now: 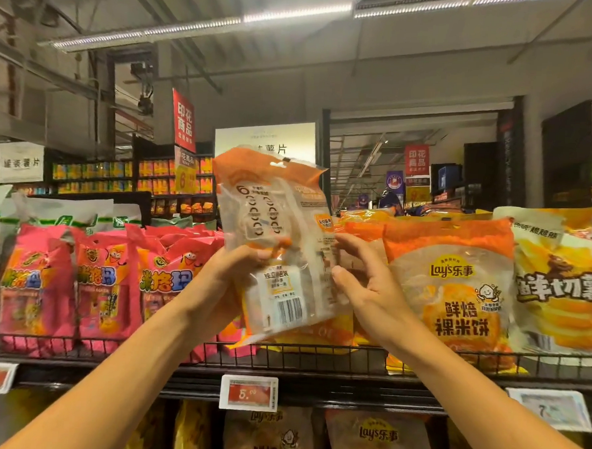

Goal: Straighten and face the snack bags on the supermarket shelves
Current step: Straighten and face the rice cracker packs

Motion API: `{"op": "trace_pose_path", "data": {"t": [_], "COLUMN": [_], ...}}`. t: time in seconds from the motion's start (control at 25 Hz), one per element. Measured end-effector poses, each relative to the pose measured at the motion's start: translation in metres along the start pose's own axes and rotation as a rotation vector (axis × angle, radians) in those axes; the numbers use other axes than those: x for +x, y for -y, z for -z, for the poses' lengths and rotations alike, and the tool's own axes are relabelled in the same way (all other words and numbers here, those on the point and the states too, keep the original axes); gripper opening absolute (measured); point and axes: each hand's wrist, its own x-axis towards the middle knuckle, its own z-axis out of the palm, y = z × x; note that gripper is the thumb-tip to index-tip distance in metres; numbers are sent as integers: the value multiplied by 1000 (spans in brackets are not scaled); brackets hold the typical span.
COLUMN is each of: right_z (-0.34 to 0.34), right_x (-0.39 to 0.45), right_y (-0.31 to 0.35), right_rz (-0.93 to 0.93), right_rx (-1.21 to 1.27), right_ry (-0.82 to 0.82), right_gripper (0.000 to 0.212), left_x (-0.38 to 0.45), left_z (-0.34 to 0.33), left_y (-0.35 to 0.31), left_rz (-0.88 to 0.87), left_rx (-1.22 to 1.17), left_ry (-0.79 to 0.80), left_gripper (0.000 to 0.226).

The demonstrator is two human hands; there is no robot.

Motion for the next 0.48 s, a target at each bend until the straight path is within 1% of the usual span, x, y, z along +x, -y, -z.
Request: {"op": "trace_pose_path", "data": {"t": [0.04,0.08,0.16,0.24,0.32,0.36,0.44,0.48], "right_z": [4,8,13,16,20,22,26,27], "right_x": [2,2,1,-3,-6,-7,-10,-11], "right_y": [-4,-8,-14,-17,-20,-23,-27,-29], "right_rz": [-56,-118,-231,-315,-350,-354,-336,-319], "right_rx": [-7,3,103,238,293,301,290,274], "right_ry": [-28,-30,31,107,160,169,135,104], "right_gripper": [43,49,63,62,62,63,63,62], "left_x": [-1,-2,-3,-4,-2,-1,2,4], "left_z": [4,8,14,19,25,27,33,35], "left_y": [1,3,10,17,25,27,33,36], "left_rz": [11,13,4,14,63,91,117,103], "left_rx": [-37,-74,-140,-199,-223,-212,-151,-116], "left_ry": [14,35,65,86,129,148,160,141], "left_gripper": [44,43,39,45,56,58,57,53]}}
